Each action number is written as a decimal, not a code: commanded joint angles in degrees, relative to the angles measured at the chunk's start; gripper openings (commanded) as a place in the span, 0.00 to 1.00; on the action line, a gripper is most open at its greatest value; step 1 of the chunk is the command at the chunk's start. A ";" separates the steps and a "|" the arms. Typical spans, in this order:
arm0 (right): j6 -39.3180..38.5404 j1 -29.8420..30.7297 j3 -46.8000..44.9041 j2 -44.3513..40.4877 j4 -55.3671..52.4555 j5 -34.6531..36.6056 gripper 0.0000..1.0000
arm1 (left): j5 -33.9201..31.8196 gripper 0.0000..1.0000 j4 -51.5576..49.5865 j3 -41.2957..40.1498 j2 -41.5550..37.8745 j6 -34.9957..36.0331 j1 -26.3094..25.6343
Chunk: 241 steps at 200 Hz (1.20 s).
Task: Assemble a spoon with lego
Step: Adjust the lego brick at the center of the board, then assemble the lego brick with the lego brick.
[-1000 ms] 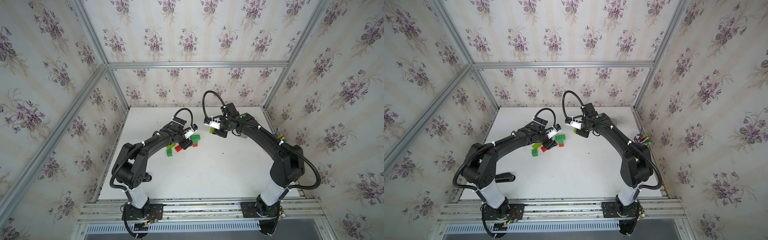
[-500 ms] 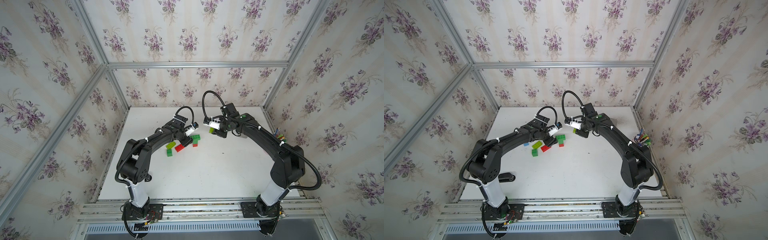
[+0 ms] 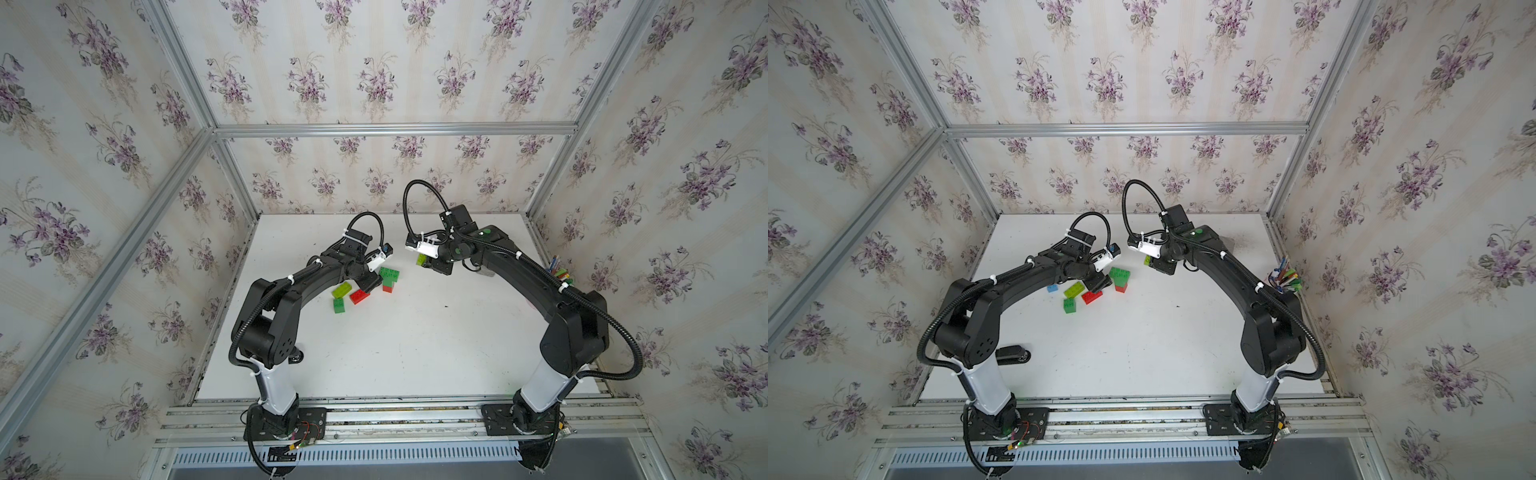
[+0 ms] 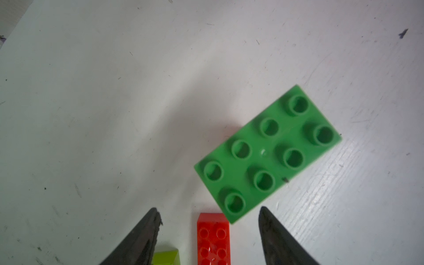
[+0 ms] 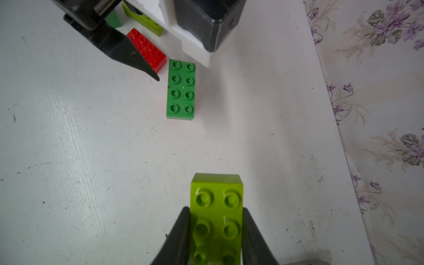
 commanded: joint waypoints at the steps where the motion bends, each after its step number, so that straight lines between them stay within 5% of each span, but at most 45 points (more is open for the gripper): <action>1: 1.02 1.31 1.18 1.60 -0.71 -1.01 0.20 | 2.17 0.69 3.13 -4.71 -4.53 1.91 0.06; 71: 9.90 9.20 11.58 11.29 -3.01 -0.08 0.21 | 8.53 0.71 9.22 -20.81 -21.34 6.95 0.94; 158: 13.15 10.43 27.20 23.86 -12.46 0.62 0.21 | 10.67 0.72 10.62 -24.18 -25.95 9.24 2.50; 241: 11.99 10.34 29.16 25.36 -15.38 2.29 0.21 | 10.86 0.72 10.86 -25.03 -26.23 8.72 2.59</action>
